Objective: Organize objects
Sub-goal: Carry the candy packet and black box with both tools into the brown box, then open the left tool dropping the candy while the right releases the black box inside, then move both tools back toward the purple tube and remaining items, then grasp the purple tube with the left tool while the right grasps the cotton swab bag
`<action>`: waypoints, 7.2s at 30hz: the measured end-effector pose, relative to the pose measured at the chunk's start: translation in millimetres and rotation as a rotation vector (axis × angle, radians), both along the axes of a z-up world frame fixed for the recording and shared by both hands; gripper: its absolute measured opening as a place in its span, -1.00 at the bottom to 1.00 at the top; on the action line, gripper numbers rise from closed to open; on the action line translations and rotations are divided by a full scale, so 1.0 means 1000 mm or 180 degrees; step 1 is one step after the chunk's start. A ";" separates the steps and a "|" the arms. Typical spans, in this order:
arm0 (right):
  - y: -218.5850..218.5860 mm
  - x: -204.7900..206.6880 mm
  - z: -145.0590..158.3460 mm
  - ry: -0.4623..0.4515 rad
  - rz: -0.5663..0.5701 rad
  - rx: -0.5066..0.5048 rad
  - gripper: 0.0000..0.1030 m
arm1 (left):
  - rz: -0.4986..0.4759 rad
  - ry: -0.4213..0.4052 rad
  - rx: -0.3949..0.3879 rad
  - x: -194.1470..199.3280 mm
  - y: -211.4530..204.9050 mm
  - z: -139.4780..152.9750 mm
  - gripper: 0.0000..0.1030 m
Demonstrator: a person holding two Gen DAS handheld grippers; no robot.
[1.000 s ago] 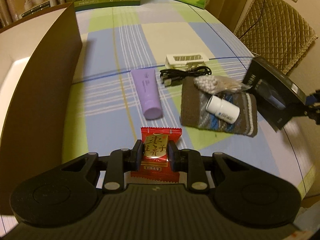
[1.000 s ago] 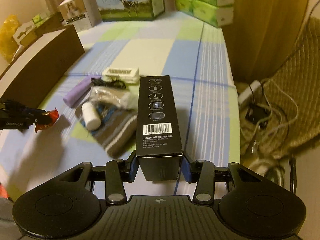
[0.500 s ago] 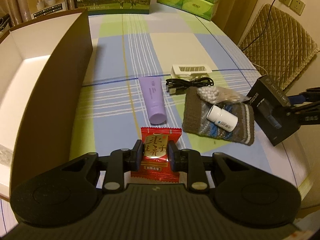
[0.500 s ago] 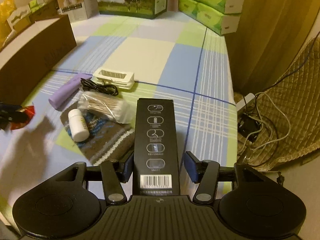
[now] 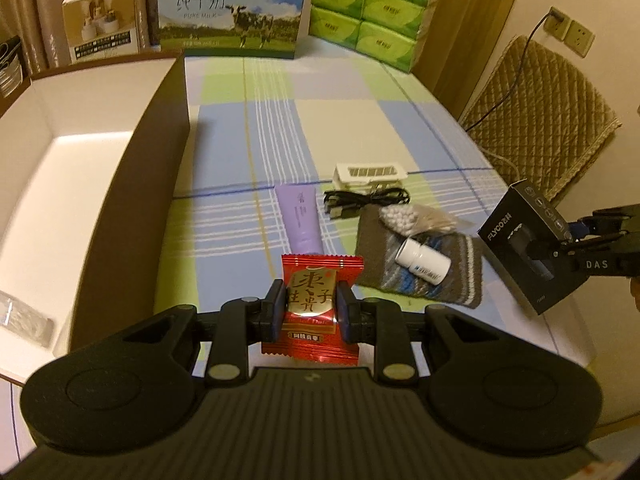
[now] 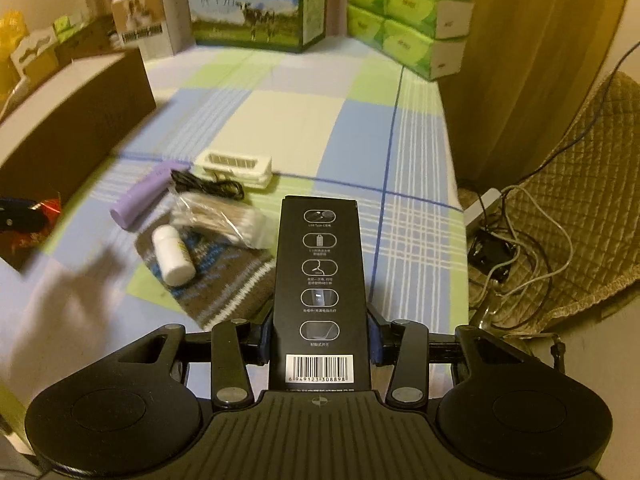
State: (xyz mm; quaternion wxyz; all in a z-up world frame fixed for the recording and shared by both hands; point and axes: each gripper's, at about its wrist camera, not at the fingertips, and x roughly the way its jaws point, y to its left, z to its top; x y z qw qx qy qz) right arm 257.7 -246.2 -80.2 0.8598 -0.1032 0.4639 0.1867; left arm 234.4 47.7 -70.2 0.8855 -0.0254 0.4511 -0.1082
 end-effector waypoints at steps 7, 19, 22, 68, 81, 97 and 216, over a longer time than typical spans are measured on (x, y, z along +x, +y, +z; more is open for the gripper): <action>0.023 -0.019 0.036 -0.0163 0.0032 0.0250 -0.22 | -0.0077 -0.0145 -0.0097 -0.004 0.010 0.022 -0.58; 0.146 -0.040 0.092 -0.0317 0.0656 0.0899 -0.22 | 0.0025 -0.0484 -0.0173 -0.015 0.071 0.066 -0.58; 0.187 -0.041 0.096 -0.0298 0.0808 0.1031 -0.22 | 0.0108 -0.0533 -0.0160 -0.018 0.098 0.074 -0.58; 0.417 0.057 -0.018 -0.0184 0.0477 0.0024 -0.17 | 0.0416 0.0090 0.0069 0.084 0.275 -0.004 -0.57; 0.408 0.044 -0.005 -0.0122 0.0697 0.0144 0.26 | 0.0302 0.0077 0.0146 0.089 0.266 -0.006 -0.55; 0.386 0.006 0.020 -0.0117 0.0821 0.0521 0.85 | 0.0473 0.0090 0.0277 0.056 0.275 0.024 0.65; 0.073 0.069 -0.067 0.0269 -0.0387 0.0933 0.30 | 0.0135 0.0550 0.0399 0.107 -0.027 -0.052 0.67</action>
